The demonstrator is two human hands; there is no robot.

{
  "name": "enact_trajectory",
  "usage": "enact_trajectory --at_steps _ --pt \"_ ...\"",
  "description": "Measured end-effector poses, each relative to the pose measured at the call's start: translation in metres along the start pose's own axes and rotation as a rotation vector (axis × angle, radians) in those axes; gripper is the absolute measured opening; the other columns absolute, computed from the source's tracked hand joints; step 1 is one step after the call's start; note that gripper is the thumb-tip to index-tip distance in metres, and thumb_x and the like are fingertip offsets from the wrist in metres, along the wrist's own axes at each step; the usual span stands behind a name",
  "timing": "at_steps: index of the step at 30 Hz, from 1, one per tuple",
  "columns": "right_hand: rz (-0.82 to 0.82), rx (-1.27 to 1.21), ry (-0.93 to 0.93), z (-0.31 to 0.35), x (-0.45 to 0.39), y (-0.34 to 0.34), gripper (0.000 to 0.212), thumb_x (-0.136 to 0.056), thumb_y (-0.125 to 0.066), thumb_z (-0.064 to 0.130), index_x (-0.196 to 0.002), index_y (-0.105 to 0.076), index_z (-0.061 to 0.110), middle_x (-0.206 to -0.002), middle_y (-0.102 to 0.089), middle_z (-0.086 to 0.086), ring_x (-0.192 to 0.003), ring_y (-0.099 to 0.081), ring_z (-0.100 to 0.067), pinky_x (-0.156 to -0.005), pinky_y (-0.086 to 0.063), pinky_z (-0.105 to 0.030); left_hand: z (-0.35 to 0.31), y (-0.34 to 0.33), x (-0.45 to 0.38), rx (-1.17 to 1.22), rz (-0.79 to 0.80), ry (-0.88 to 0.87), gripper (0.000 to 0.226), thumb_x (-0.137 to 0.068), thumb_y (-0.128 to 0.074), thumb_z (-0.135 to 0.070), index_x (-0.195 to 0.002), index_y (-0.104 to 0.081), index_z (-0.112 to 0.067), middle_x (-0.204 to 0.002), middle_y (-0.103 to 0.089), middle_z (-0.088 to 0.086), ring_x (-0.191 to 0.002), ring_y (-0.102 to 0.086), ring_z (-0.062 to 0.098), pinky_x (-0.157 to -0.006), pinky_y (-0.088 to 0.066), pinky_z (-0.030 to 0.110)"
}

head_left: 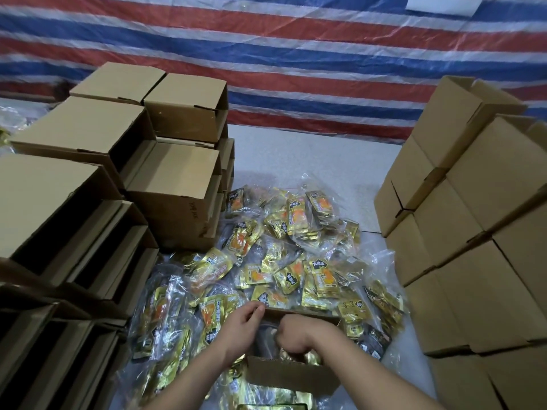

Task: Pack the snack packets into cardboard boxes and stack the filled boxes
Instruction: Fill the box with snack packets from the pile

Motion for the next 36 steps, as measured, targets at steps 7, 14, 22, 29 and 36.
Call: enact_trajectory --at_steps 7,14,22,29,36 --pt "0.045 -0.196 0.184 0.035 0.009 -0.018 0.029 -0.097 -0.040 0.008 -0.111 -0.064 0.003 -0.106 -0.066 -0.020 -0.090 -0.060 -0.028 -0.085 -0.049 -0.041 -0.005 -0.003 0.001 -0.050 0.006 -0.034 0.021 -0.105 -0.047 -0.027 -0.102 -0.067 -0.022 -0.096 -0.068 -0.006 -0.090 -0.061 0.002 -0.076 -0.044 0.017" --pt "0.091 -0.139 0.145 0.033 -0.001 -0.035 0.041 -0.101 -0.036 0.005 -0.141 -0.045 0.000 -0.143 -0.049 -0.021 -0.126 -0.051 -0.035 -0.103 -0.041 -0.041 0.001 0.001 0.005 -0.070 -0.025 -0.017 0.018 -0.104 -0.050 -0.029 -0.098 -0.066 -0.036 -0.098 -0.069 -0.014 -0.089 -0.058 -0.013 -0.069 -0.039 0.005" --pt "-0.410 -0.253 0.178 -0.004 0.059 0.051 0.033 -0.094 -0.051 0.039 -0.075 -0.063 0.014 -0.069 -0.061 0.002 -0.059 -0.054 -0.017 -0.058 -0.044 -0.033 -0.006 -0.003 0.004 -0.058 0.008 -0.009 0.022 -0.105 -0.048 -0.027 -0.097 -0.069 -0.028 -0.091 -0.071 -0.003 -0.083 -0.063 0.002 -0.073 -0.048 0.019" --pt "-0.507 0.122 0.117 -0.041 0.061 0.062 0.052 -0.090 -0.065 0.038 -0.139 -0.050 0.026 -0.128 -0.061 0.001 -0.115 -0.060 -0.024 -0.099 -0.051 -0.041 -0.013 -0.006 0.003 -0.091 0.019 0.015 0.022 -0.105 -0.047 -0.031 -0.100 -0.068 -0.029 -0.096 -0.068 -0.007 -0.093 -0.060 0.007 -0.077 -0.044 0.023" --pt "-0.511 0.357 0.126 -0.047 0.043 0.052 0.026 -0.098 -0.050 0.014 -0.122 -0.061 0.015 -0.108 -0.068 -0.012 -0.100 -0.065 -0.033 -0.088 -0.054 -0.045 -0.018 -0.009 0.003 -0.132 0.028 0.038 0.020 -0.105 -0.046 -0.031 -0.105 -0.066 -0.031 -0.101 -0.067 -0.008 -0.096 -0.060 0.007 -0.085 -0.047 0.026"
Point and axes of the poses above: each hand's wrist, its own x-axis away from the middle knuckle, its own y-axis out of the back of the hand, z = x × y, the point moved 10 cm from there along -x, towards the middle knuckle
